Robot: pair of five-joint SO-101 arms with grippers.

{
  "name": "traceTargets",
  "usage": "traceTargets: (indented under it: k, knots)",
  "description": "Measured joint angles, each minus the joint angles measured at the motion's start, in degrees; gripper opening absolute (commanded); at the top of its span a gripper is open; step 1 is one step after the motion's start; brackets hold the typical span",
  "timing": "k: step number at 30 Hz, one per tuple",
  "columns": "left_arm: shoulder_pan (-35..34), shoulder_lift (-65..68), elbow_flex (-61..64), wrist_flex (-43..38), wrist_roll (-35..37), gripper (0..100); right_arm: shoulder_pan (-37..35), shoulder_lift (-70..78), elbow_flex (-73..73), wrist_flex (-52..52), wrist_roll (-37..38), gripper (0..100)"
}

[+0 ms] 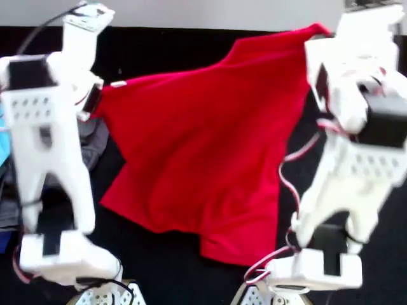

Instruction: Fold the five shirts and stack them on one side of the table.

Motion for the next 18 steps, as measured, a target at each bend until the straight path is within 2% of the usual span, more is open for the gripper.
traceTargets:
  k: [6,12,18]
  knots:
    - [0.00,-19.96,4.48,0.26,0.00,1,3.08,-11.25,-4.57,0.00,0.44,0.5]
    - [0.00,-37.89,7.47,0.26,0.00,1,7.47,-22.59,-7.47,-3.16,5.19,0.5]
    - [-0.53,-47.82,7.65,0.35,0.00,1,9.32,-30.24,-8.26,-5.45,5.71,0.5]
